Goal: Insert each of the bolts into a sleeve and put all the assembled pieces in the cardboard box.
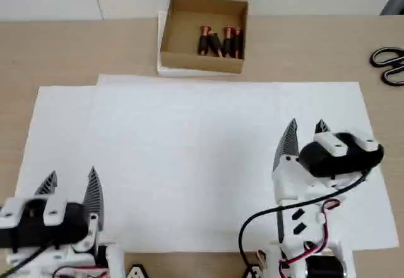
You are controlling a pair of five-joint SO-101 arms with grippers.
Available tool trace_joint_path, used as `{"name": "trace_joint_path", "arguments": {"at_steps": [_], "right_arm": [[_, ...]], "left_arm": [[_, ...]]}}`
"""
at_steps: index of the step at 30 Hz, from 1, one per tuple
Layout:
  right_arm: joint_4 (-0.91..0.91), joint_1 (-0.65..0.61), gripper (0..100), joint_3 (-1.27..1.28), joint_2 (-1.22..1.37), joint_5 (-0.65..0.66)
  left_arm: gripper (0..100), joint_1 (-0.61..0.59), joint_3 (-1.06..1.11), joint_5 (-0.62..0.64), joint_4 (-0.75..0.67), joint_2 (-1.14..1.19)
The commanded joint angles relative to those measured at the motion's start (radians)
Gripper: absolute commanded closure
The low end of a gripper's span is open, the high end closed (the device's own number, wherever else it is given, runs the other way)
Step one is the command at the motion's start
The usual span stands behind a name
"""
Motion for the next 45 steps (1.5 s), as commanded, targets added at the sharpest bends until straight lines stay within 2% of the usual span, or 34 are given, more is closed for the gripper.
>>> {"name": "trace_joint_path", "arguments": {"at_steps": [1,8,14,24,32,37,45], "right_arm": [[-0.073,0.008,82.7,0.061,0.002,0.009],[-0.217,0.008,82.7,0.298,0.002,0.009],[-0.288,0.008,82.7,0.525,0.002,0.009],[-0.246,0.007,82.7,0.532,0.015,0.006],[-0.021,0.002,82.7,0.532,0.005,0.005],[-0.013,0.005,82.7,0.532,0.005,0.003],[-0.013,0.005,82.7,0.532,0.005,0.003]], "left_arm": [[81,-0.003,0.094,0.003,-0.058,-0.006],[81,0.003,0.323,0.008,-0.103,-0.006],[81,0.005,0.400,0.009,-0.129,-0.006],[81,0.018,0.561,0.008,-0.150,-0.006],[81,0.017,0.742,0.009,-0.218,-0.006],[81,0.021,0.877,0.069,-0.284,-0.005],[81,0.018,0.878,0.098,-0.293,-0.006]]}}
